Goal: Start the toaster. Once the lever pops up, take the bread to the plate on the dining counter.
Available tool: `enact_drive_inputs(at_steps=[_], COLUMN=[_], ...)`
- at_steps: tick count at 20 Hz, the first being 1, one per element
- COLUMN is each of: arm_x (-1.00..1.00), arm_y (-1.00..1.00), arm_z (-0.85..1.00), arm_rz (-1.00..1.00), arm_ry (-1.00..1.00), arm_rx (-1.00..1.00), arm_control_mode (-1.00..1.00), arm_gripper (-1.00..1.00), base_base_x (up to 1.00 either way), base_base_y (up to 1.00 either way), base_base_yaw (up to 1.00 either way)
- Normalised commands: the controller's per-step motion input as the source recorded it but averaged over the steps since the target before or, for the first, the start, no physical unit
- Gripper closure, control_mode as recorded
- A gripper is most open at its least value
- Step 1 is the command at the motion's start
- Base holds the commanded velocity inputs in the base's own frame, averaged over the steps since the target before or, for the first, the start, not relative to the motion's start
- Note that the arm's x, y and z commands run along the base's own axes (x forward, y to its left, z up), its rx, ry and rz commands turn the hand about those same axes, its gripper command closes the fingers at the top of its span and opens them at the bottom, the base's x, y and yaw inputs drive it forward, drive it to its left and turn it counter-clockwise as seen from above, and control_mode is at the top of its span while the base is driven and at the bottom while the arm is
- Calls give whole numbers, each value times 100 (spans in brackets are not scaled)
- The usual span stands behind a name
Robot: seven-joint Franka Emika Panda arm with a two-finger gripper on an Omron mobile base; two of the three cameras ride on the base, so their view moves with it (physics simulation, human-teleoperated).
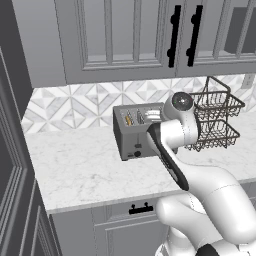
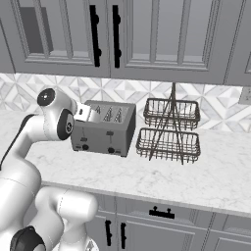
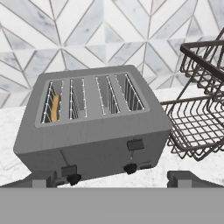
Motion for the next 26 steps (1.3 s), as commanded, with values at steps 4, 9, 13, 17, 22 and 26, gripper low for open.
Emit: enact_drive_inputs(at_steps=[4,9,13,17,22,26], arm_x=[0,0,0,0,0,0], arm_y=[0,0,0,0,0,0], arm_z=[0,0,0,0,0,0], arm_rz=[0,0,0,0,0,0], arm_ry=[0,0,0,0,0,0], arm_rx=[0,0,0,0,0,0], arm_control_mode=[-100,-100,-100,-100,-100,-100], arm_gripper=[-100,-100,-100,-100,-100,-100], base_base_x=[0,0,0,0,0,0], base_base_y=[0,0,0,0,0,0], base_base_yaw=[0,0,0,0,0,0])
